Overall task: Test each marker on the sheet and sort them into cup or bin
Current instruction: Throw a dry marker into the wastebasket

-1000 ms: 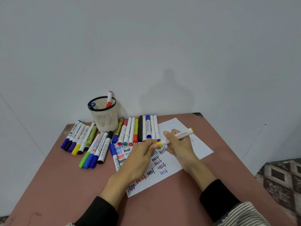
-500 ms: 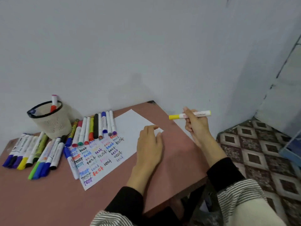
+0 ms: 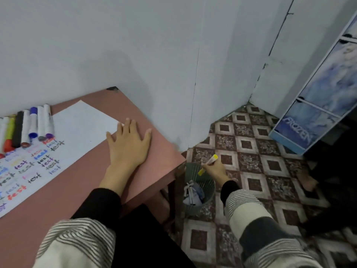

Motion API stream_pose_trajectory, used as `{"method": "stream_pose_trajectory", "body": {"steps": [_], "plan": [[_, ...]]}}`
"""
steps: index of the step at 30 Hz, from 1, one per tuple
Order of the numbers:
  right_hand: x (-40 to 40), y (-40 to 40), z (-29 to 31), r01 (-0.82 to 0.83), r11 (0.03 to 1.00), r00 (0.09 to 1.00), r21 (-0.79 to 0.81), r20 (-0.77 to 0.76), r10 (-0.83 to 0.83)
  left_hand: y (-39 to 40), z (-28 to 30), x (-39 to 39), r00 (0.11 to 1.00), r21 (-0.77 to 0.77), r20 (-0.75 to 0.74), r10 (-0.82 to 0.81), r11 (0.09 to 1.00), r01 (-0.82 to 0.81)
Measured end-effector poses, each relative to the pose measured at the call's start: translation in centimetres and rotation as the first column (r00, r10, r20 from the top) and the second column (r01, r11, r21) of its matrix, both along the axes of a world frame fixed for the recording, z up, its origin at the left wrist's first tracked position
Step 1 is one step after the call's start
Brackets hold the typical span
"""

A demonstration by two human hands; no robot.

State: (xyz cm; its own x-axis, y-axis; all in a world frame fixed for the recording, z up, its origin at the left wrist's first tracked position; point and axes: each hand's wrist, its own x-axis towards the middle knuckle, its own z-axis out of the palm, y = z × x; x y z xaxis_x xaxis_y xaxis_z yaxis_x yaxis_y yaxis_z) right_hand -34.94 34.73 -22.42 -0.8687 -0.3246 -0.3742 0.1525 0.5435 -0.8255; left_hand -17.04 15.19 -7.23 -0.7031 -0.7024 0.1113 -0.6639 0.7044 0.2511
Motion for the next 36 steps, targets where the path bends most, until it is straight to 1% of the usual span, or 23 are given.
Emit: {"method": "stream_pose_trajectory", "body": {"steps": [2,5,10,13,16,17,19,21,22,24,26,28,31,34,36], "plan": [[-0.2,0.5,-1.8,0.0,0.997,1.0,0.075,0.001,0.0,0.0,0.0,0.1,1.0,-0.006,-0.005,0.008,1.0,-0.008],[-0.8,0.6,-2.8,-0.028,0.986,1.0,0.164,0.01,0.026,0.0,0.0,0.0,1.0,-0.007,-0.014,0.014,1.0,-0.014],[-1.7,0.4,-3.3,-0.049,0.98,0.992,0.192,0.12,0.026,0.1,0.0,-0.1,1.0,-0.012,-0.022,0.019,1.0,-0.019],[-1.5,-0.7,-3.2,-0.02,0.991,0.996,0.129,0.088,0.009,0.1,0.0,-0.2,0.999,-0.007,-0.041,0.025,1.0,-0.026],[-0.5,-2.6,-0.5,-0.041,0.999,0.999,0.029,-0.01,0.041,0.0,0.0,-0.1,0.996,0.008,-0.093,0.018,1.0,-0.018],[-0.1,-3.3,0.8,-0.041,0.999,0.998,-0.022,-0.047,0.04,0.0,-0.1,-0.2,0.991,0.019,-0.131,0.009,1.0,-0.007],[0.9,-5.0,4.3,-0.035,0.989,0.992,-0.142,-0.126,0.017,-0.7,-0.1,0.0,0.968,0.064,-0.252,0.008,0.998,0.008],[2.3,-6.8,8.4,-0.051,0.961,0.98,-0.273,-0.2,-0.005,-1.3,0.0,0.2,0.922,0.117,-0.384,0.041,0.993,0.005],[3.2,-7.6,10.4,-0.08,0.946,0.967,-0.313,-0.256,-0.003,-1.7,0.1,0.5,0.902,0.111,-0.43,0.047,0.994,0.001],[5.4,-9.7,14.2,-0.184,0.914,0.926,-0.36,-0.376,0.038,-2.9,0.6,1.9,0.88,0.027,-0.474,0.034,0.999,-0.024],[7.5,-11.6,17.3,-0.288,0.89,0.884,-0.354,-0.455,0.105,-4.4,1.0,3.8,0.866,-0.03,-0.497,0.047,0.997,-0.071],[9.8,-13.8,19.3,-0.398,0.874,0.833,-0.277,-0.508,0.219,-6.7,1.3,6.7,0.845,-0.051,-0.528,0.088,0.989,-0.136],[13.4,-17.4,20.4,-0.55,0.83,0.712,-0.097,-0.573,0.406,-9.9,1.4,11.9,0.818,-0.065,-0.556,0.146,0.974,-0.218],[17.1,-21.7,19.7,-0.621,0.783,0.609,0.006,-0.626,0.488,-11.6,1.3,17.0,0.825,-0.109,-0.542,0.157,0.961,-0.254],[19.3,-24.2,19.1,-0.64,0.766,0.566,0.054,-0.641,0.518,-12.3,1.4,19.7,0.834,-0.138,-0.527,0.163,0.952,-0.274]]}}
